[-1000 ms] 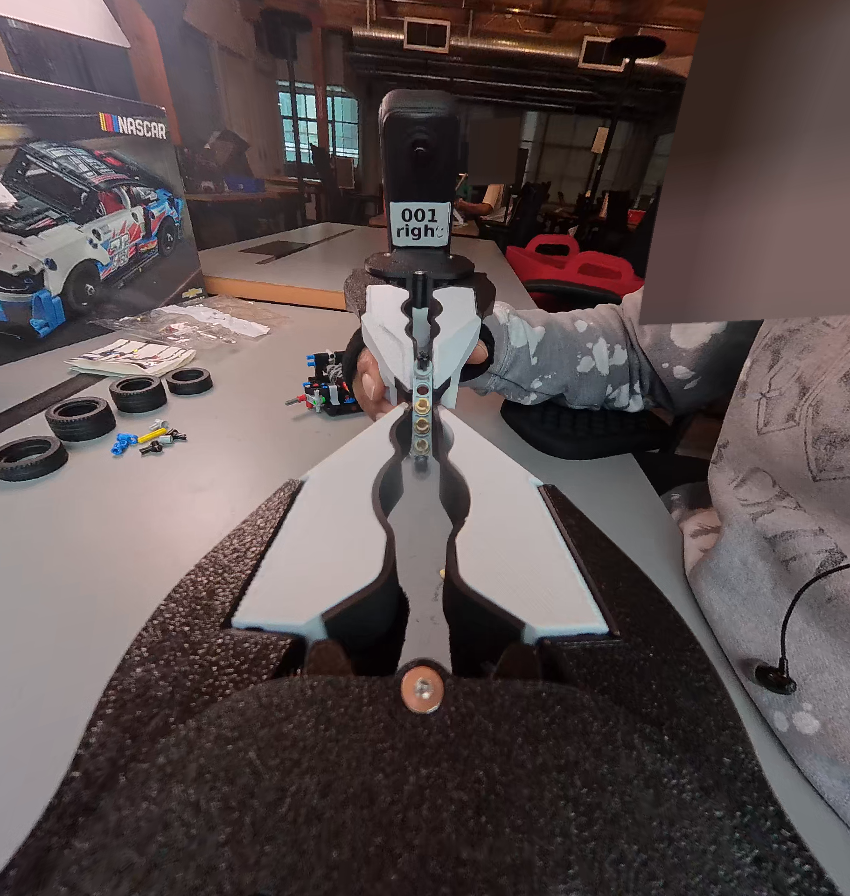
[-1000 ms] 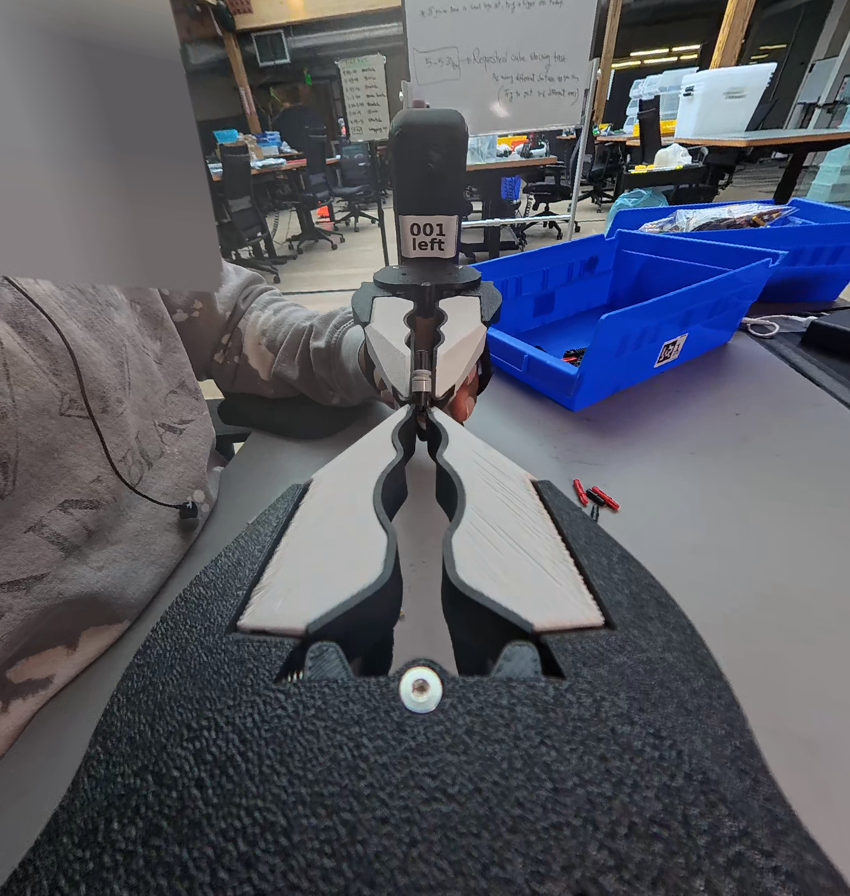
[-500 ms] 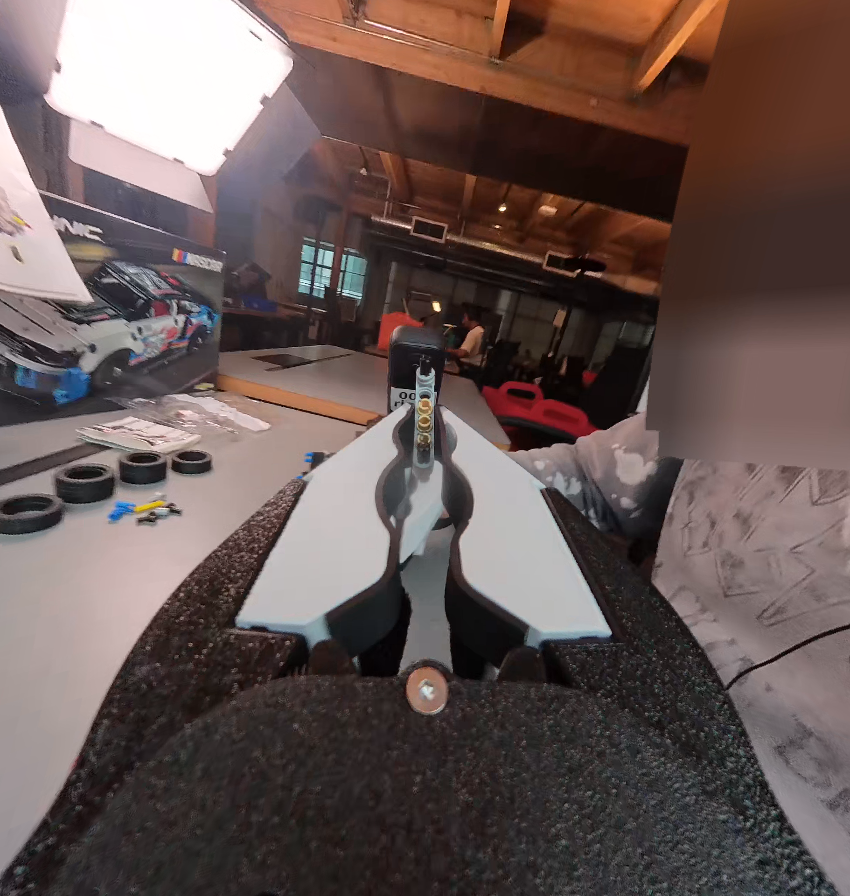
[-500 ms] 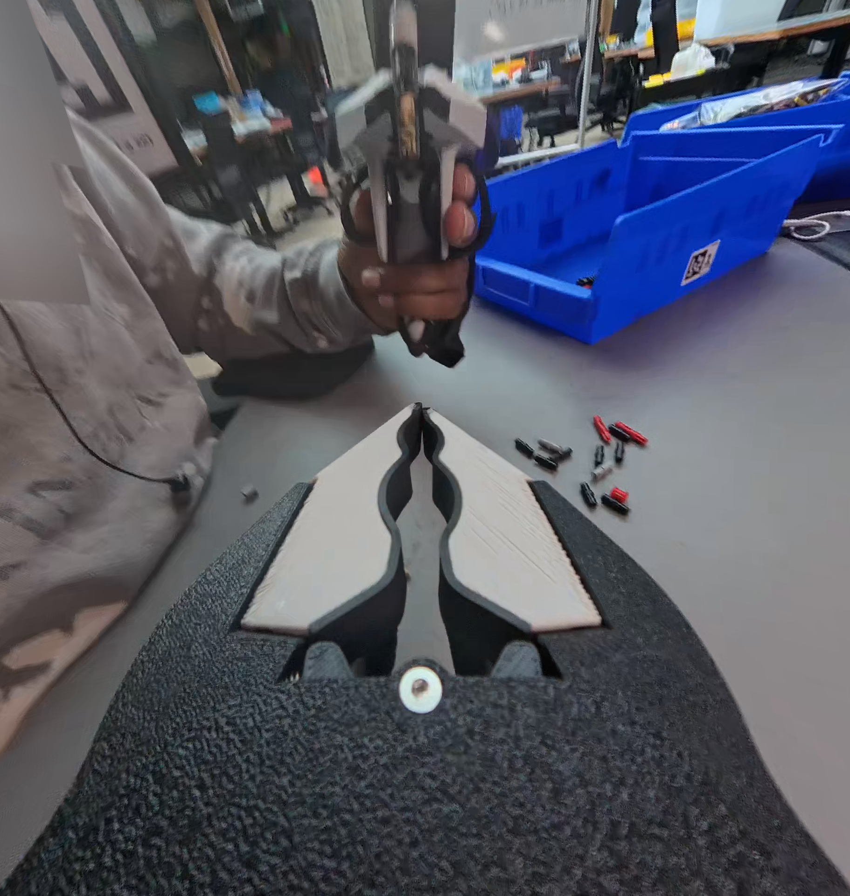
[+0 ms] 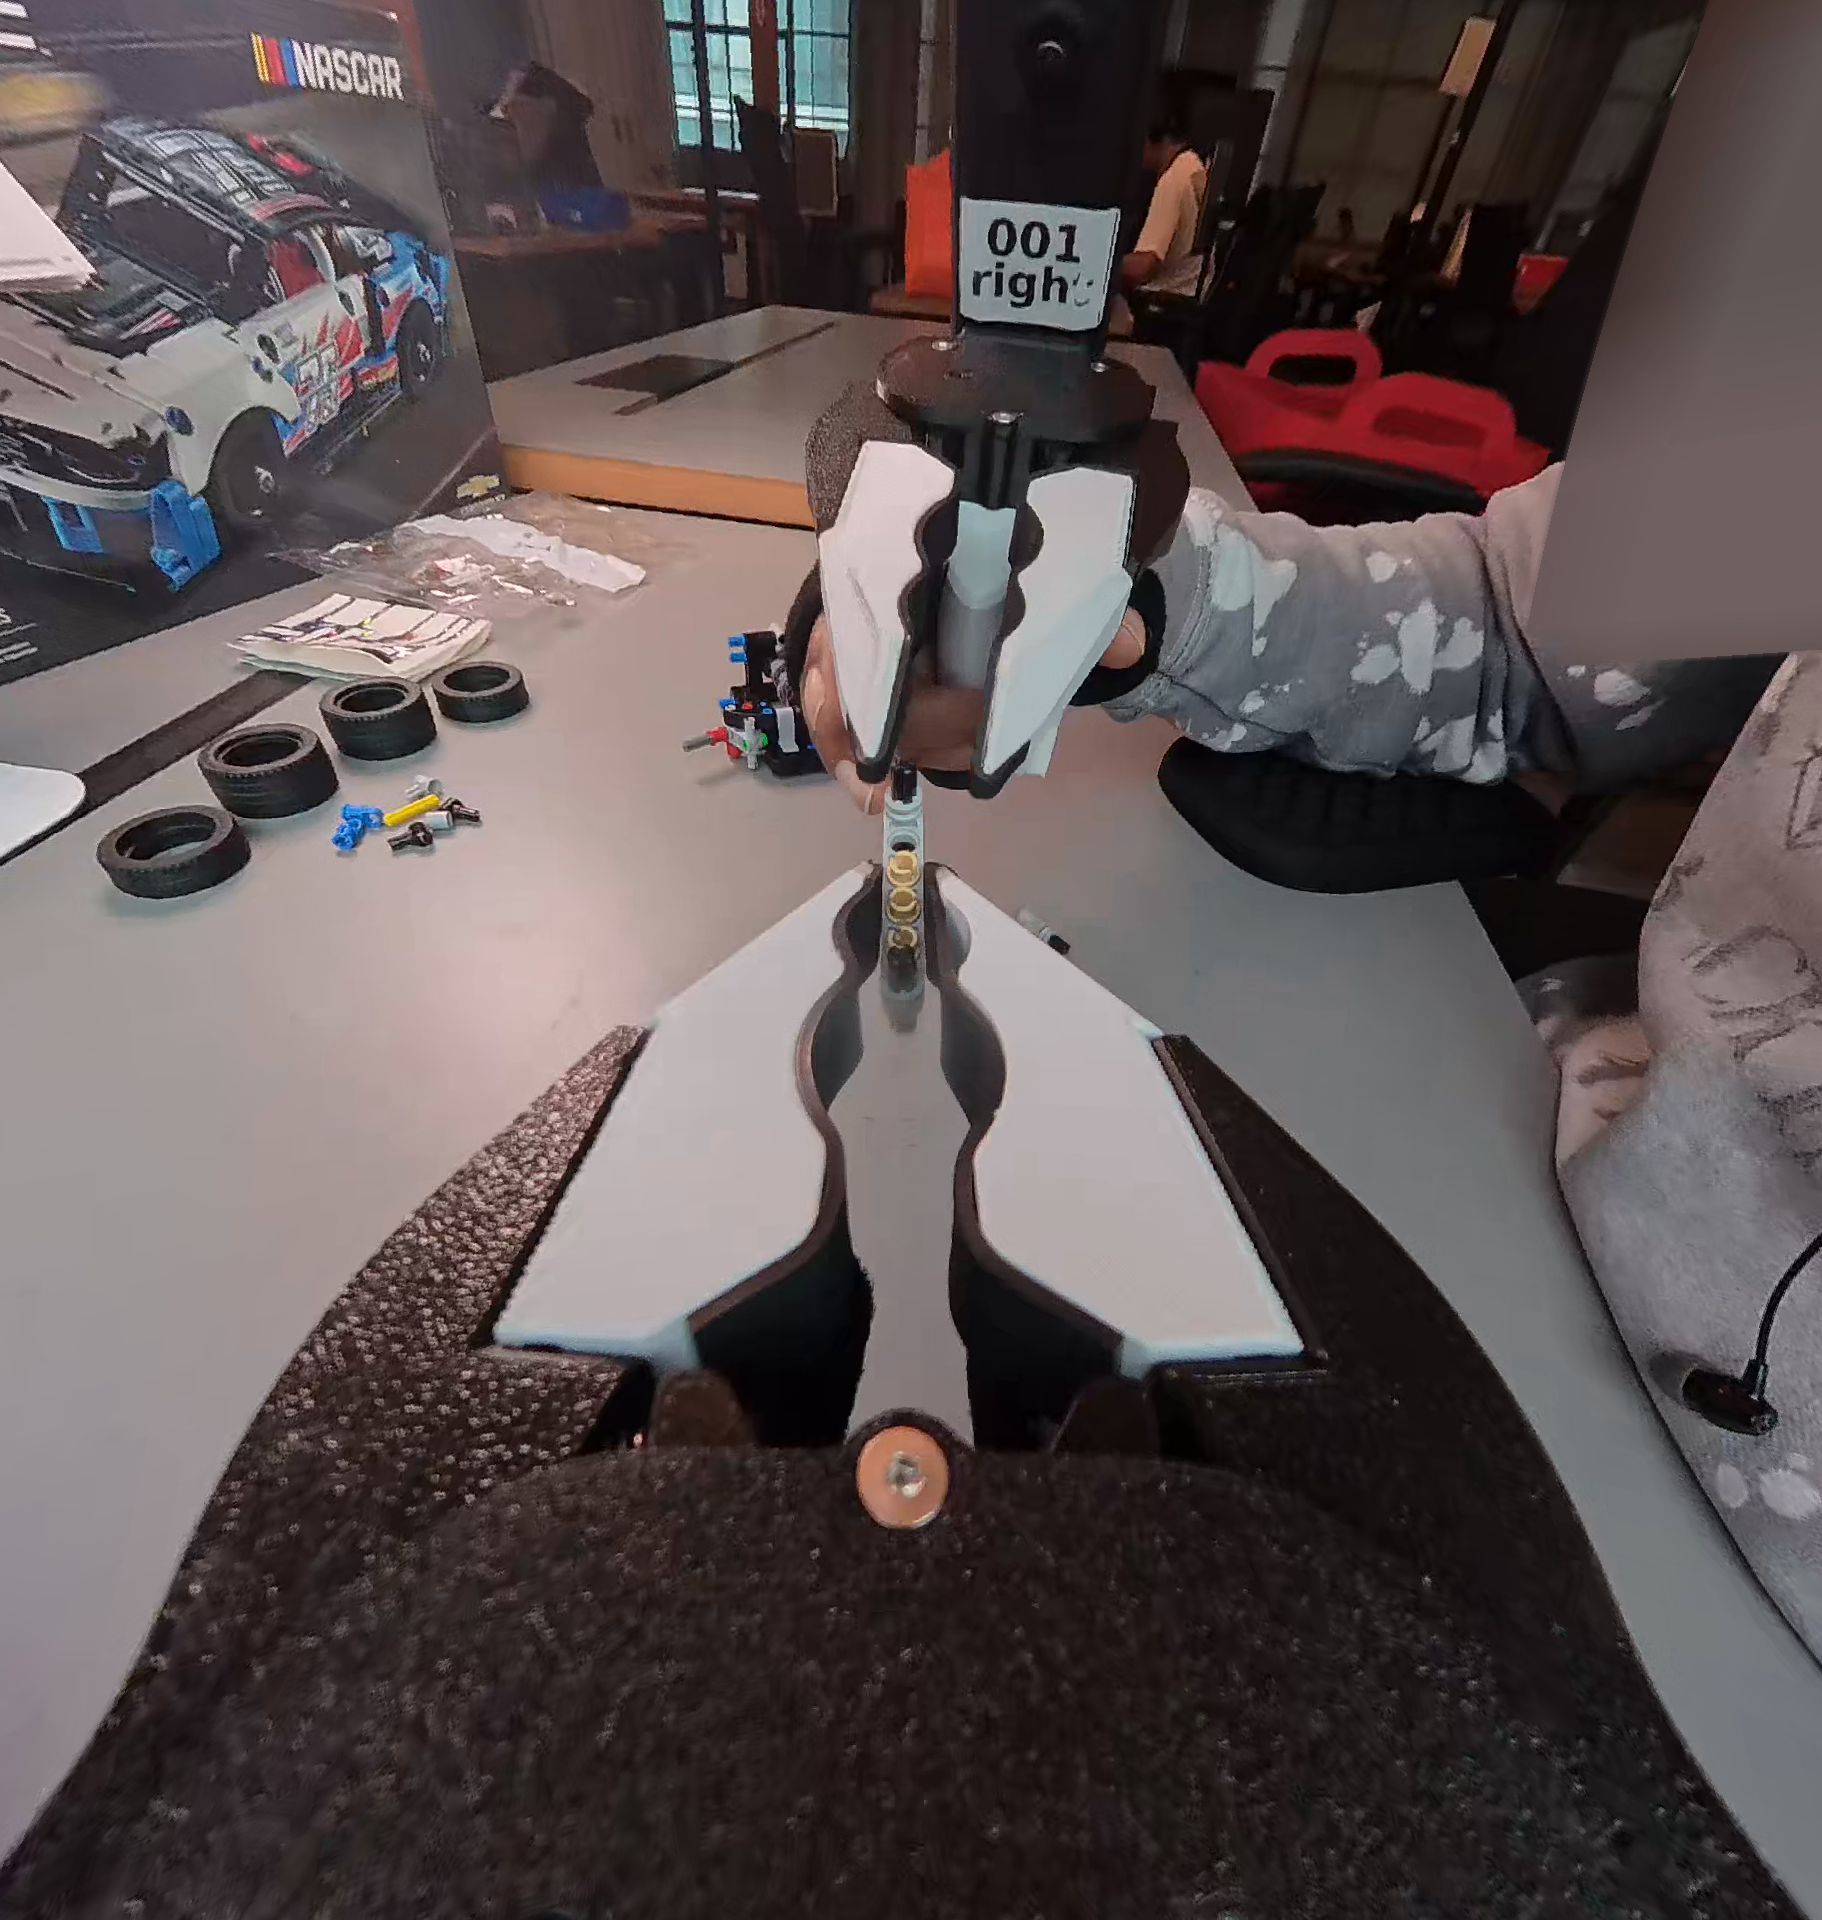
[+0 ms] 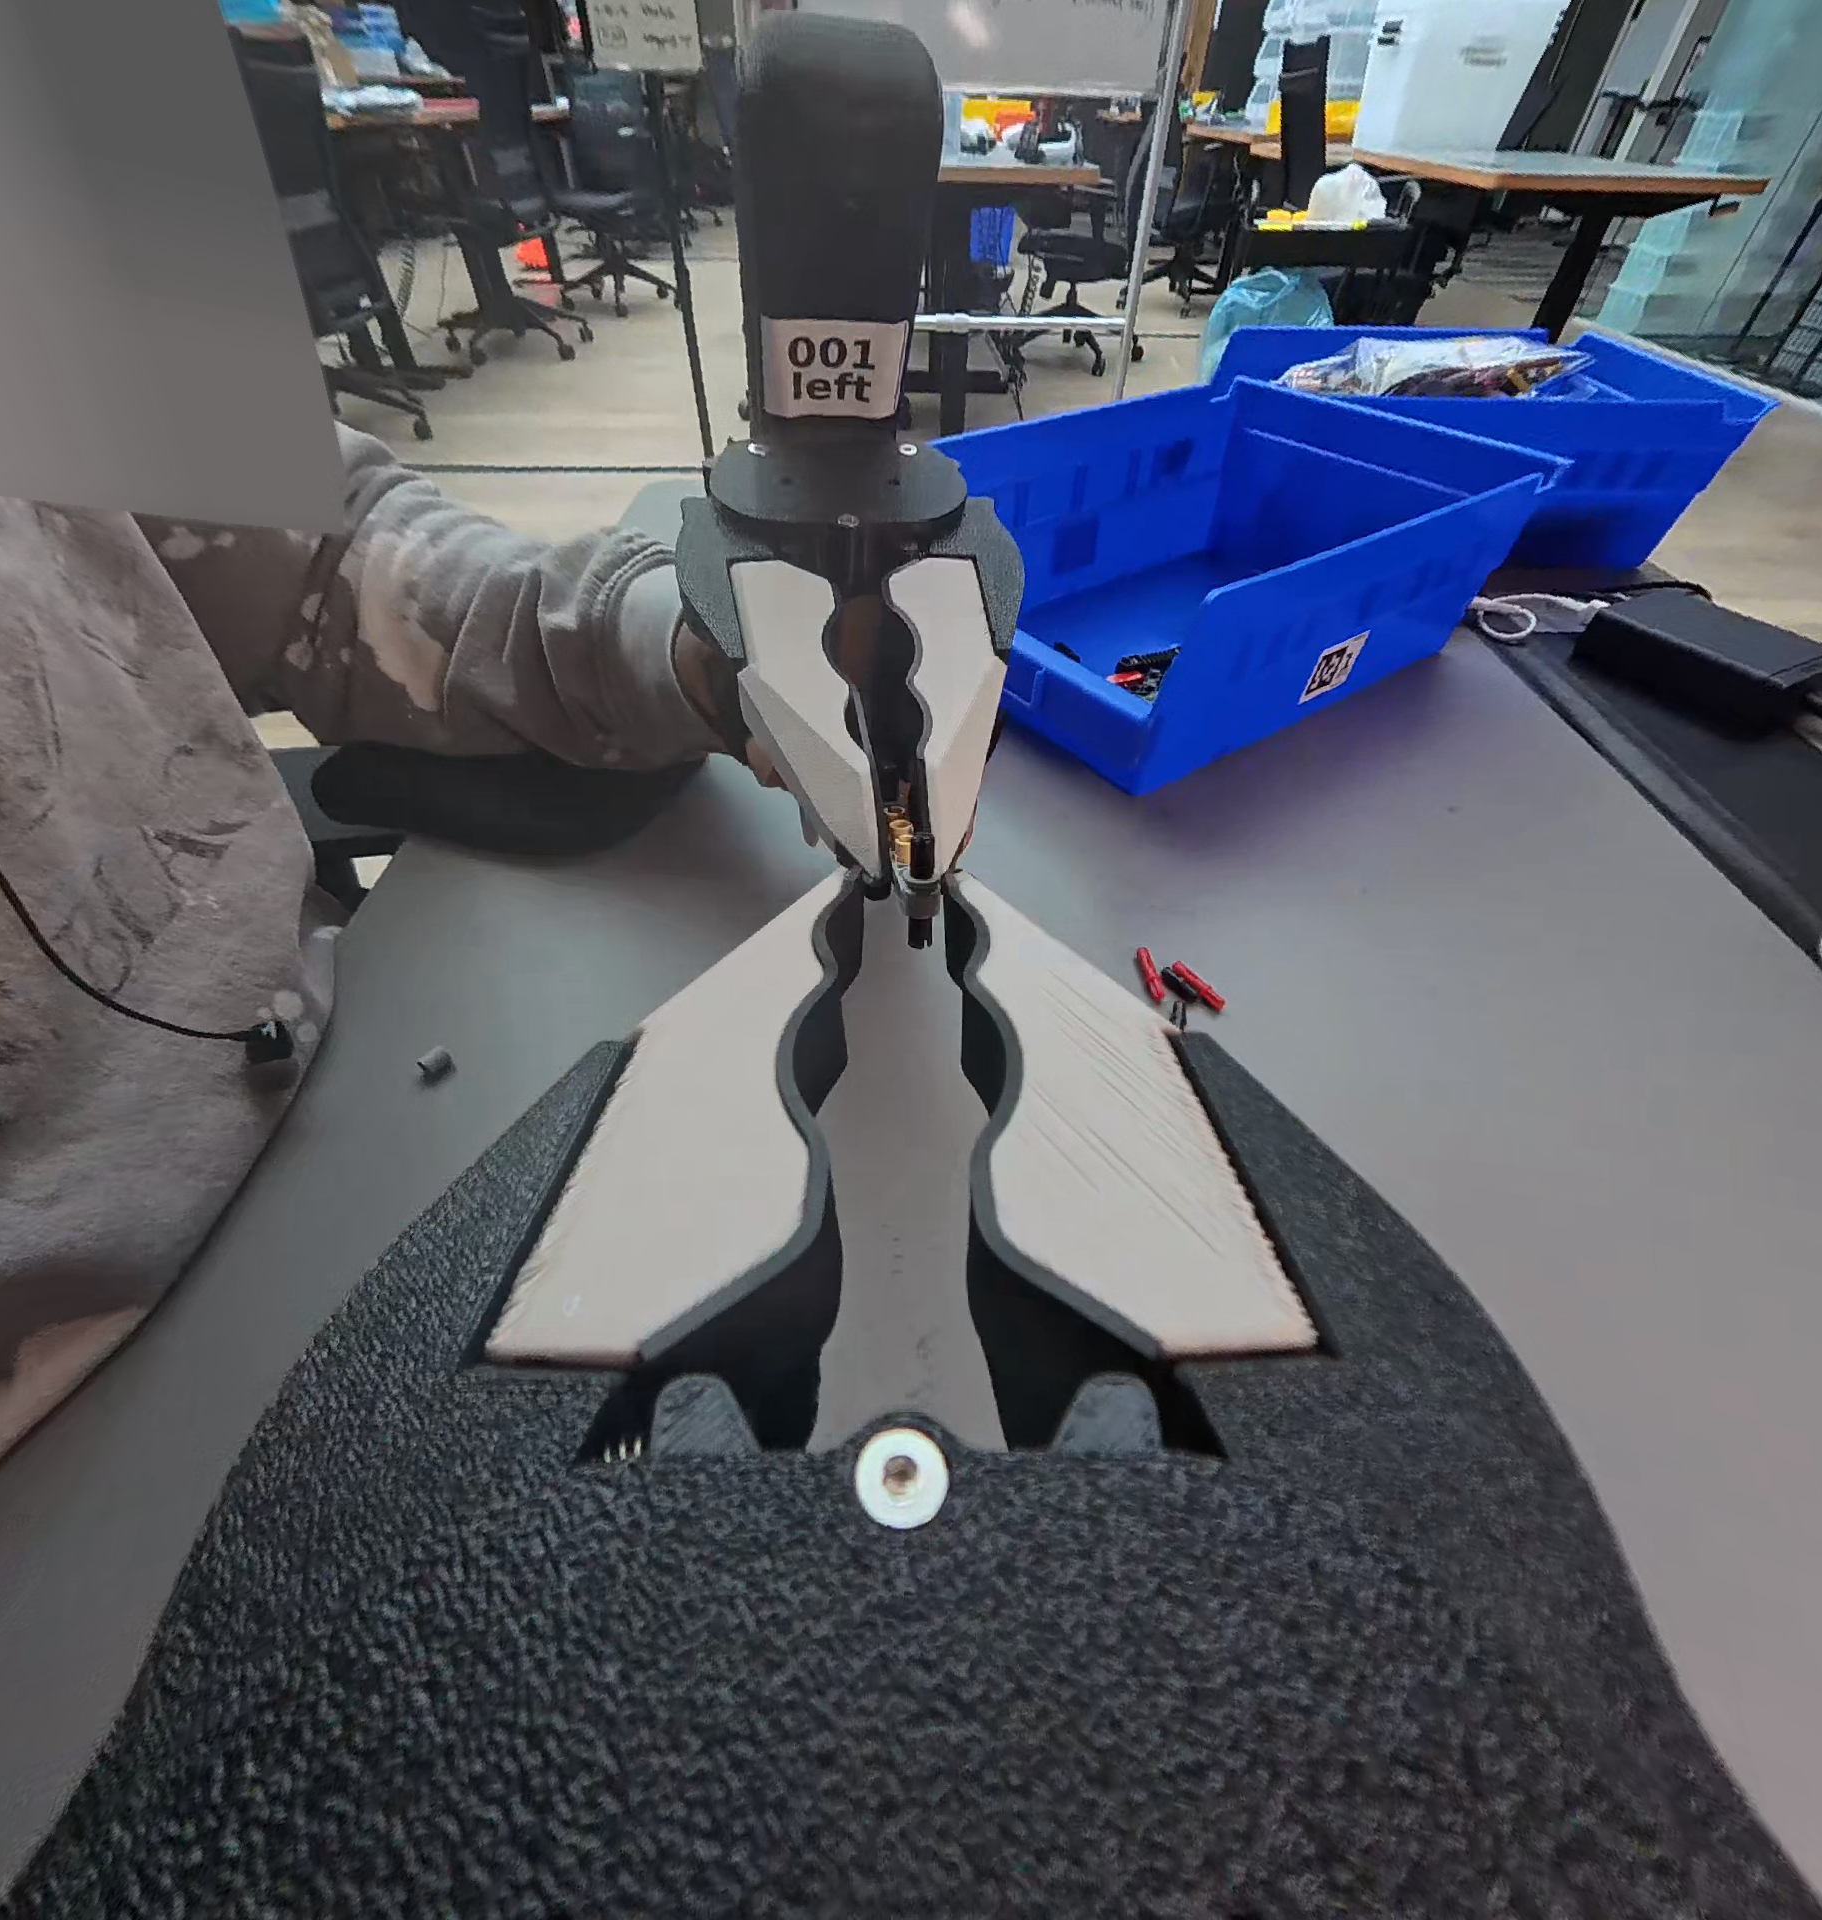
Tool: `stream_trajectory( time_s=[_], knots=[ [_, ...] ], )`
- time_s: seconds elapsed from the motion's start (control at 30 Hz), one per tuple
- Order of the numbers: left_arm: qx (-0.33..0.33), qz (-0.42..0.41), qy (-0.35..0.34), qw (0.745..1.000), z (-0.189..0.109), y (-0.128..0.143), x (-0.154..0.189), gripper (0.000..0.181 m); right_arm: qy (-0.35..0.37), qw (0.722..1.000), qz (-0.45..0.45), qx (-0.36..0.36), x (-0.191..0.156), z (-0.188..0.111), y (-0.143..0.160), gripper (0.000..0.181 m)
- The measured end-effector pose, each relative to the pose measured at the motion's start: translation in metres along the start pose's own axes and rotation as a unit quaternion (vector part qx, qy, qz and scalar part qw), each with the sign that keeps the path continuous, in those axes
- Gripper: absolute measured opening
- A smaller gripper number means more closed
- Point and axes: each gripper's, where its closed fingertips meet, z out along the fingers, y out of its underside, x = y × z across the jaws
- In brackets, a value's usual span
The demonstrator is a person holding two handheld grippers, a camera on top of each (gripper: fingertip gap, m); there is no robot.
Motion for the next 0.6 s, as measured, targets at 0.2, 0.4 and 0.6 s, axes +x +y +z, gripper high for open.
stream_trajectory(
  time_s=[0.2, 0.4, 0.6],
  knots=[
    [-0.035, 0.011, 0.002, 0.999, 0.007, 0.013, 0.003, 0.007, 0.003, 1.000, -0.012, -0.026, 0.000, 0.004, 0.013, 0.007],
    [-0.054, 0.011, 0.003, 0.998, 0.009, 0.021, 0.002, 0.007, 0.000, 1.000, -0.013, -0.029, -0.001, 0.005, 0.016, 0.008],
    [-0.058, -0.008, 0.015, 0.998, 0.010, 0.025, 0.004, 0.007, -0.010, 0.999, 0.006, -0.031, -0.001, 0.007, 0.021, 0.004]
  ],
)
